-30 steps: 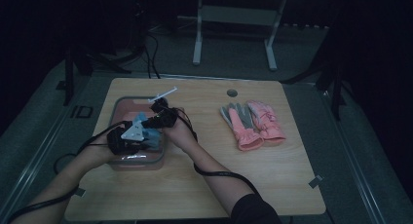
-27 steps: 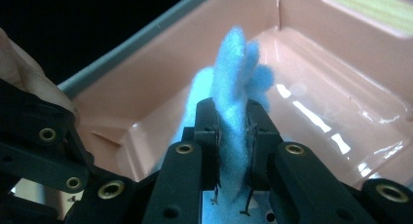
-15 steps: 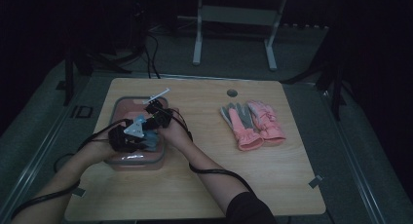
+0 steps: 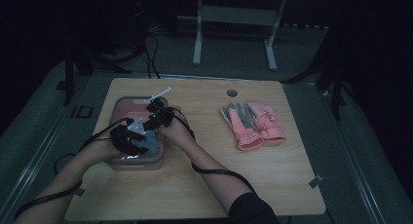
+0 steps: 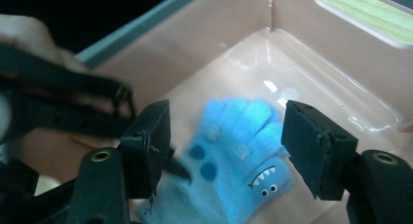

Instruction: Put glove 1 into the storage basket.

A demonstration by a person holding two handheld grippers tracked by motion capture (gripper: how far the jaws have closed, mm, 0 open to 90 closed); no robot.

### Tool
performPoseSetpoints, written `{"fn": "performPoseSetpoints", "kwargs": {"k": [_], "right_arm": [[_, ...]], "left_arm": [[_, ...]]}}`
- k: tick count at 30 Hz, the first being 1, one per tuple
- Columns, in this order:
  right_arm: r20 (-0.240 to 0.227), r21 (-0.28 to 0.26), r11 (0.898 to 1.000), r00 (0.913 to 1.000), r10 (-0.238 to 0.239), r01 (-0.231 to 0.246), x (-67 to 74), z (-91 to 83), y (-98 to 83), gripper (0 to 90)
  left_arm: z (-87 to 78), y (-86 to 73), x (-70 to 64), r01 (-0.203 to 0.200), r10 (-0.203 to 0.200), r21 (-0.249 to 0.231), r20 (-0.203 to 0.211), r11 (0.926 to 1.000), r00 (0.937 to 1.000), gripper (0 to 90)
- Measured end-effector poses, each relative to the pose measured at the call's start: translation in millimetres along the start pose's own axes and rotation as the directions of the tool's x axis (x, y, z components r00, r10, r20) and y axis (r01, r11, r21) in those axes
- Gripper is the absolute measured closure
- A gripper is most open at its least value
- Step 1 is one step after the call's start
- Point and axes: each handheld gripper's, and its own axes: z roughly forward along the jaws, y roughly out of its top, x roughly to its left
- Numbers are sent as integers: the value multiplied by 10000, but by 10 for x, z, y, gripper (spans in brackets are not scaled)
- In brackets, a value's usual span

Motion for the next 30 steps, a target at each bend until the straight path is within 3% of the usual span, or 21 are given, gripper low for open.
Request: {"fn": "performPoseSetpoints", "kwargs": {"k": [3, 6, 8, 12, 16, 18, 21, 26, 30], "right_arm": [[-96, -105, 9999, 10000, -24, 23, 28, -65, -1, 290], [-349, -284, 9996, 9993, -99, 89, 47, -149, -15, 234], [-445, -333, 9994, 9989, -113, 98, 52, -203, -32, 217], [-582, -391, 9991, 9981, -181, 159, 44, -319, -91, 204], [-663, -481, 9984, 9972, -344, 312, 38, -452, -174, 198], [-634, -480, 9978, 9968, -480, 450, 33, -520, -221, 186], [-566, -475, 9973, 9967, -589, 562, 8, -627, -297, 181], [-604, -794, 9960, 9972, -447, 398, -71, -839, -460, 181], [-113, -877, 9949, 9987, -501, 489, -159, -1006, -584, 180]], "left_arm": [[-83, -36, -14, 715, -725, -615, -142, 9955, 9973, 328], [-142, -39, -28, 1354, -1345, -900, 160, 9867, 9908, 238], [-162, -24, -53, 1410, -1400, -917, 172, 9858, 9900, 170], [-191, 40, -100, 1649, -1602, -1158, 486, 9795, 9859, 148], [-220, 140, -169, 1582, -1521, -1378, 537, 9777, 9869, 137], [-230, 210, -218, 1372, -1311, -1300, 542, 9820, 9899, 124], [-234, 282, -279, 1243, -1139, -1454, 776, 9815, 9905, 124], [-205, 426, -417, 893, -740, -1667, 956, 9820, 9927, 130], [-182, 546, -535, 610, -412, -1702, 1175, 9835, 9922, 129]]}}
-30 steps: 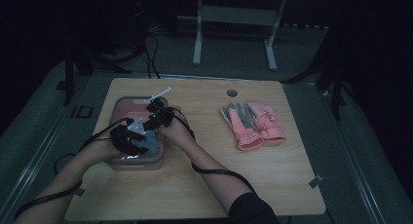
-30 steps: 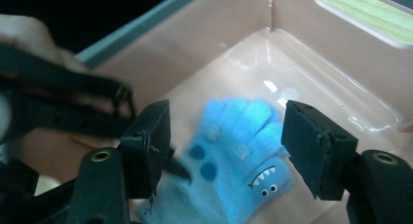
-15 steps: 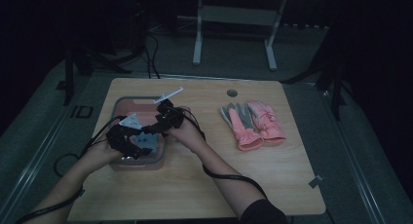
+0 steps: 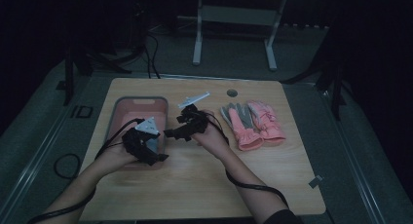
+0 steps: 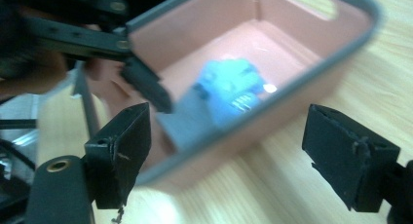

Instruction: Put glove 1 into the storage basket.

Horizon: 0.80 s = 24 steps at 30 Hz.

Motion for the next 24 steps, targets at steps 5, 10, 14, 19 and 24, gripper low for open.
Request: {"fn": "performPoseSetpoints", "kwargs": {"k": [5, 10, 14, 19, 24], "right_arm": [[528, -298, 9994, 9984, 185, -170, -153, -226, -150, 193], [828, -76, 9999, 9965, -67, 73, -263, -392, -310, 193], [984, 20, 9999, 9950, -152, 151, -302, -452, -406, 186], [1106, 12, 9999, 9938, 131, -133, -371, -552, -584, 145], [1059, -37, 9996, 9940, 266, -263, -402, -642, -734, 139]], "left_arm": [[95, 107, -110, -244, 241, 88, 295, 9997, 9993, 128], [247, 181, -224, -317, 308, 121, 677, 9994, 9972, 70], [332, 215, -285, -439, 418, 211, 929, 9988, 9948, 25], [492, 265, -406, -600, 566, 262, 1164, 9979, 9916, 25], [614, 276, -505, -770, 743, 178, 1231, 9969, 9896, 25]]}}
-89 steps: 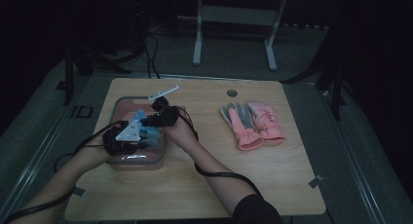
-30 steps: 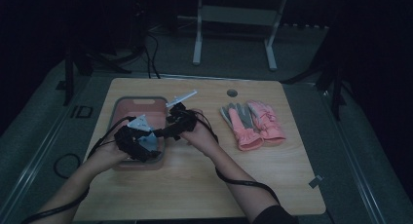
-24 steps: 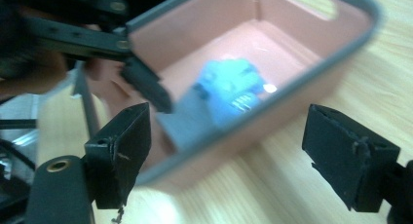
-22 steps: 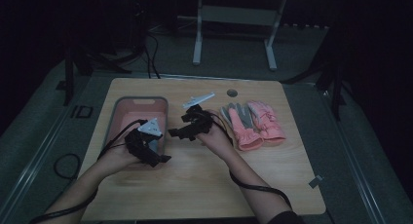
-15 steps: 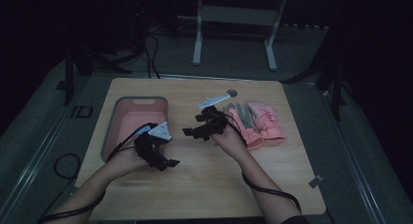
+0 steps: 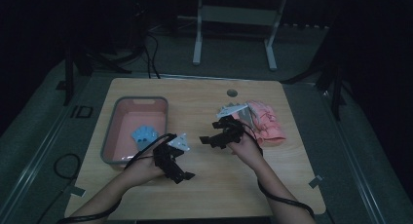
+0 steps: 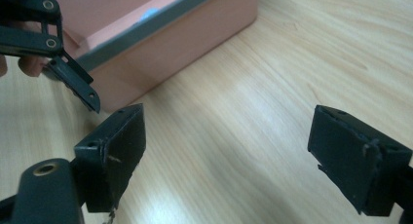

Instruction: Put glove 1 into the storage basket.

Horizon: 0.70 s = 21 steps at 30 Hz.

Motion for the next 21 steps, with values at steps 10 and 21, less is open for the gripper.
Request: {"fn": "performPoseSetpoints", "kwargs": {"k": [10, 21], "right_arm": [[241, -219, 9997, 9997, -71, 76, -60, -196, -274, 141], [329, -356, 9993, 9994, 132, -120, -119, -358, -579, 138]], "left_arm": [[338, -68, -156, -292, 285, 247, 299, 9993, 9991, 25], [571, -350, -210, -380, 375, 558, 105, 9977, 9992, 25]]}}
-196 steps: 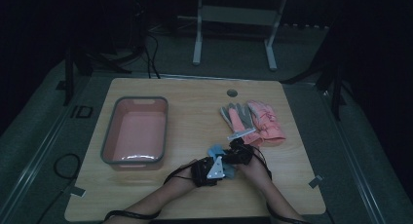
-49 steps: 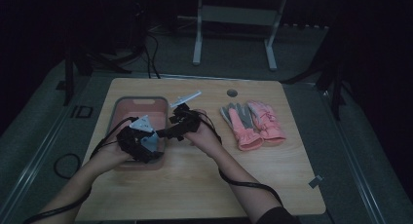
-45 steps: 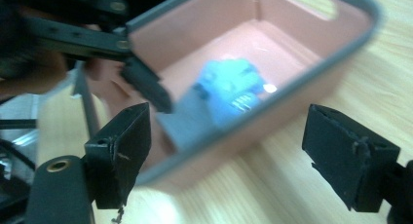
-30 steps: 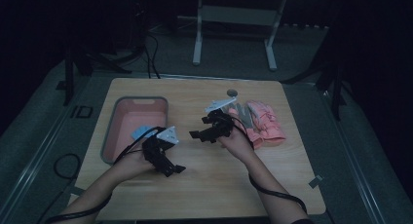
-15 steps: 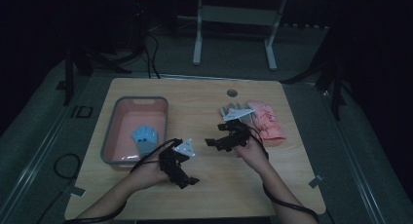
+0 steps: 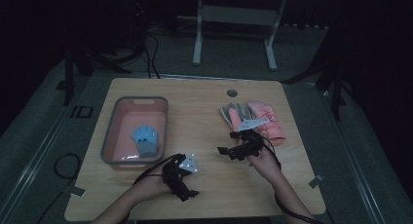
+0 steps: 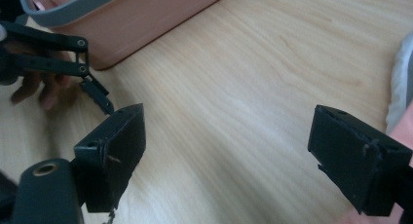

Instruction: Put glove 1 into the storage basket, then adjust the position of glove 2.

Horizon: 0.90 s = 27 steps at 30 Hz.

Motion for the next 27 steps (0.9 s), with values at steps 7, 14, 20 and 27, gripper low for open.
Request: {"fn": "performPoseSetpoints", "kwargs": {"k": [7, 14, 20, 27], "right_arm": [[148, -154, 9986, 9986, 517, -515, -21, -128, -183, 146], [1216, -334, 9957, 9885, 895, -860, -277, -352, -231, 604], [2262, -410, 9924, 9664, 1224, -1161, -700, -447, -107, 599], [2453, 289, 9869, 9582, 1470, -1588, -1091, -219, -6, 611]], "left_arm": [[36, -81, -28, 129, -127, -179, 125, 9998, 9998, 26], [32, -70, -86, -59, 64, -396, 126, 9992, 9999, 26], [3, -79, -89, 17, -15, -560, 33, 9984, 10000, 26], [22, -117, -74, 141, -135, -479, 123, 9988, 9998, 25]]}}
